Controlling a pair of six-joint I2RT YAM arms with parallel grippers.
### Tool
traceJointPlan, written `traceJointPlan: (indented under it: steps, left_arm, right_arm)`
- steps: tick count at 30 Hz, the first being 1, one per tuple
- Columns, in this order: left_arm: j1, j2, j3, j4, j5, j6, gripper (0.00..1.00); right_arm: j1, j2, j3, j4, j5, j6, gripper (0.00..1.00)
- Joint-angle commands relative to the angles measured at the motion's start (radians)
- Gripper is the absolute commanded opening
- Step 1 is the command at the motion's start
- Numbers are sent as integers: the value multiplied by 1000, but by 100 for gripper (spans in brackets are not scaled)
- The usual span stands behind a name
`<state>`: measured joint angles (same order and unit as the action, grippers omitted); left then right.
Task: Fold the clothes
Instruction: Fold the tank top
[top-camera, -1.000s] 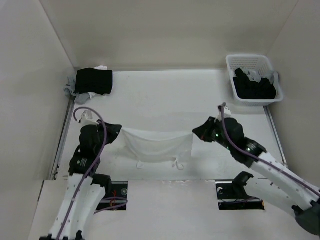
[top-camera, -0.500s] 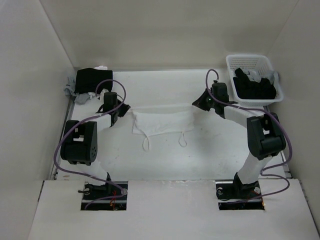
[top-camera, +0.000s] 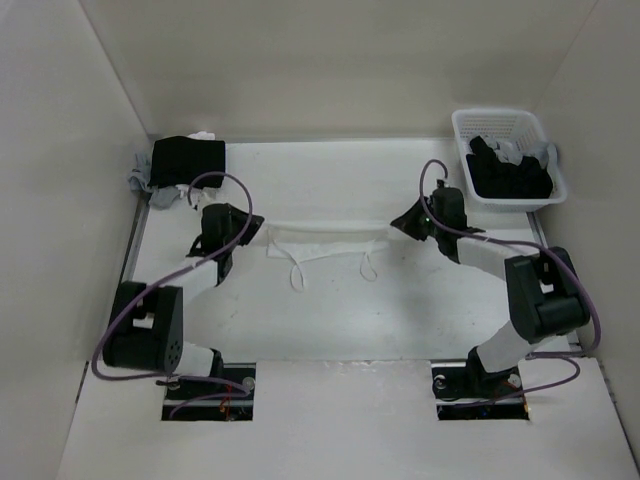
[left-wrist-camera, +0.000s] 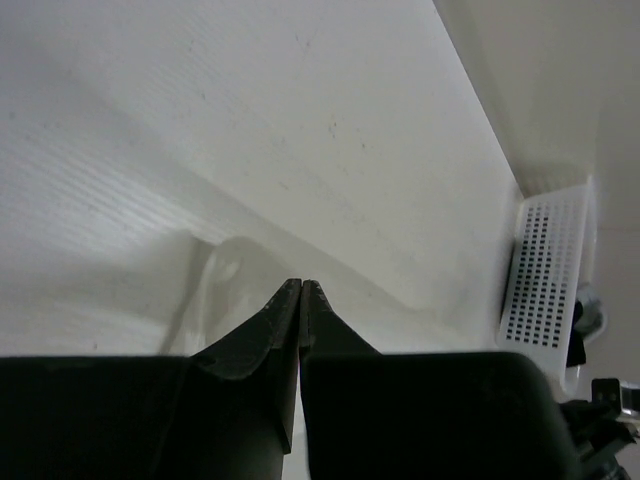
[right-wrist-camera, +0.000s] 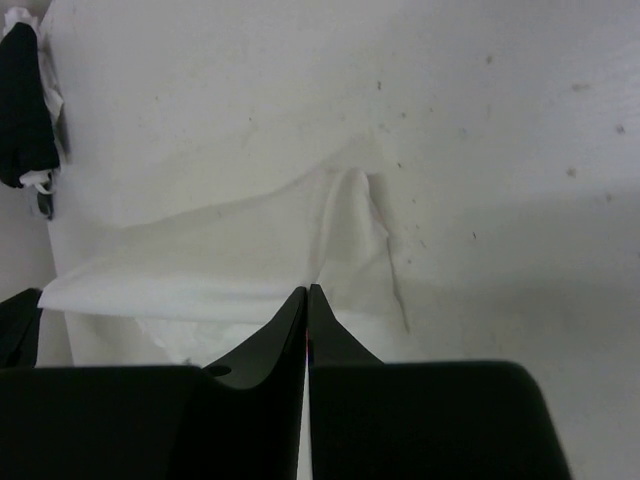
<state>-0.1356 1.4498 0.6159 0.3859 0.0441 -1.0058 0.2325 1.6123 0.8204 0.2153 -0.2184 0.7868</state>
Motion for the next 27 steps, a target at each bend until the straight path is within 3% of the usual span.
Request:
traceJointPlan:
  steps: [1,8,13,16,19,22,27]
  left_arm:
    - [-15,-150,-118,94,10,9,2]
    - [-32,-397,-347,71,2,1,2]
    - [-28,-427,-456,73,-9,1,5]
    - [-6,-396,-472,77,0,3,11]
    - [3,-410,-473,68,7,3,23]
    - [-23,-530,-409,-14,-21,13,23]
    - [-173,-456,-273,-30,-81,26,24]
  right_arm:
    - [8,-87,-98,127,28,32,3]
    - [46,-187,-282,174,57,69,3]
    - [73,-172,-354,203,86,91,3]
    - [77,-147,-372,229,85,104,12]
    - [77,-193,-369,208,94,94,32]
    - [77,-227,-331,173,109,34,53]
    - [77,-132,-268,173,74,3,58]
